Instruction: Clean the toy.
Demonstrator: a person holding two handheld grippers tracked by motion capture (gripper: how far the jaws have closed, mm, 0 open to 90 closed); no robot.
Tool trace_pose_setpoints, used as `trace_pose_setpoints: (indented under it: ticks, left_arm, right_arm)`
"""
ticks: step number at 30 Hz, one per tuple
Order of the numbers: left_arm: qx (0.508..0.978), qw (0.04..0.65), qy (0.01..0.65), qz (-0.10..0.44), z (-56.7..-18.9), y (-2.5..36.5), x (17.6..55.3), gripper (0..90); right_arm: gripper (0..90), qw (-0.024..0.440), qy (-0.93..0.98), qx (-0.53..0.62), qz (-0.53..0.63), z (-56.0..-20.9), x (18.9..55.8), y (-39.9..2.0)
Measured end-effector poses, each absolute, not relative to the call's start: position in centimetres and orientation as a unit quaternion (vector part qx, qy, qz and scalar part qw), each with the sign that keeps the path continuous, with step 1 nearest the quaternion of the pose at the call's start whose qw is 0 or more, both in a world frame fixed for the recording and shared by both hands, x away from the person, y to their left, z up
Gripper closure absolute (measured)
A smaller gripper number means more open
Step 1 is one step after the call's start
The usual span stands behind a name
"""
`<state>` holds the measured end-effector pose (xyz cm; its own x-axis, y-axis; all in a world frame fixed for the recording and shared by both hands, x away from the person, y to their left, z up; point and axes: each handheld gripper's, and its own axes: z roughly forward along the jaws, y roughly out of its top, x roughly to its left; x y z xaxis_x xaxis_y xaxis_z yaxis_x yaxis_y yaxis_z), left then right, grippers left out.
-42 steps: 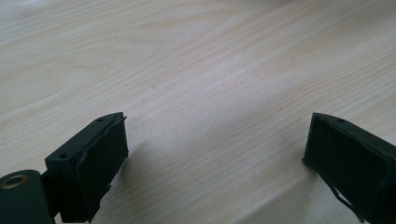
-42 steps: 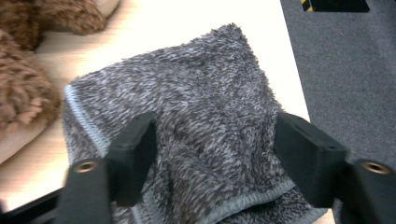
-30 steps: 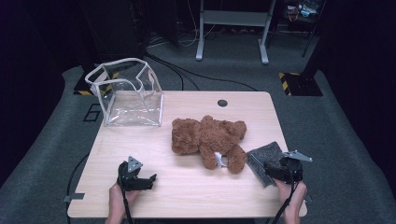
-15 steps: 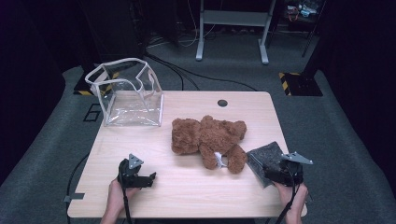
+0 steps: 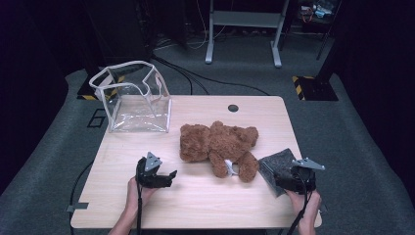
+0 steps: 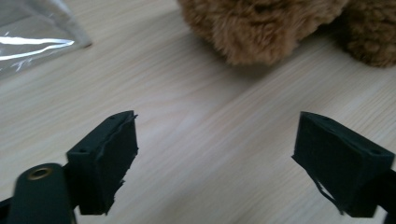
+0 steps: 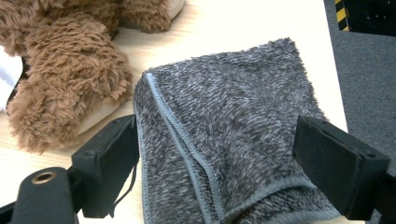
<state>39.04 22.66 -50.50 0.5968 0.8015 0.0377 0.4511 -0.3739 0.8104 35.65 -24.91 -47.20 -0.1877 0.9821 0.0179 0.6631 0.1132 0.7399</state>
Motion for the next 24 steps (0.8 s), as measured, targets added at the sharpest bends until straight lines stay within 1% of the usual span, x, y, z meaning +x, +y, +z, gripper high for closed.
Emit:
trace_pose_setpoints:
  ticks: [5, 10, 13, 14, 16, 18, 19, 20, 21, 22, 23, 24]
  left_arm:
    - [0.808, 0.408, 0.373, 0.203, -50.5, 20.7, 40.3, 18.5]
    - [0.808, 0.422, 0.360, 0.199, -50.3, 19.6, 41.0, 22.4]
    - [0.805, 0.428, 0.361, 0.196, -50.1, 19.2, 41.1, 26.5]
    - [0.802, 0.434, 0.360, 0.199, -50.1, 19.0, 41.2, 29.4]
    - [0.802, 0.435, 0.352, 0.208, -50.2, 18.6, 41.4, 30.8]
    - [0.800, 0.438, 0.354, 0.205, -50.3, 18.5, 41.5, 35.8]
    - [0.799, 0.436, 0.355, 0.213, -50.5, 18.5, 41.7, 35.8]
    - [0.798, 0.435, 0.359, 0.212, -50.5, 18.6, 41.8, 43.2]
    - [0.796, 0.436, 0.362, 0.215, -50.6, 18.5, 41.8, 43.2]
    - [0.794, 0.430, 0.368, 0.222, -50.6, 18.5, 41.9, 50.0]
    - [0.793, 0.425, 0.372, 0.228, -50.6, 18.4, 41.9, 50.0]
    - [0.794, 0.426, 0.371, 0.223, -50.6, 18.4, 42.0, 50.9]
  right_arm:
    - [14.0, 0.249, 0.706, 0.585, 0.311, -47.2, 36.1, -24.9]
    - [13.9, 0.246, 0.702, 0.591, 0.312, -47.2, 36.2, -25.3]
    - [13.9, 0.244, 0.704, 0.591, 0.310, -47.2, 36.2, -25.6]
    - [13.9, 0.243, 0.703, 0.593, 0.309, -47.2, 36.2, -25.7]
    - [14.0, 0.244, 0.702, 0.594, 0.309, -47.2, 36.2, -25.9]
    - [14.0, 0.243, 0.700, 0.597, 0.308, -47.2, 36.2, -26.0]
    - [14.0, 0.243, 0.701, 0.596, 0.308, -47.2, 36.3, -26.0]
    - [14.0, 0.241, 0.701, 0.598, 0.306, -47.2, 36.5, -26.1]
    - [14.0, 0.241, 0.701, 0.598, 0.306, -47.2, 36.5, -26.1]
    - [13.9, 0.241, 0.701, 0.597, 0.307, -47.2, 36.5, -26.1]
    - [14.0, 0.238, 0.700, 0.599, 0.308, -47.2, 36.6, -26.0]
    - [14.0, 0.238, 0.704, 0.596, 0.304, -47.2, 36.7, -25.9]
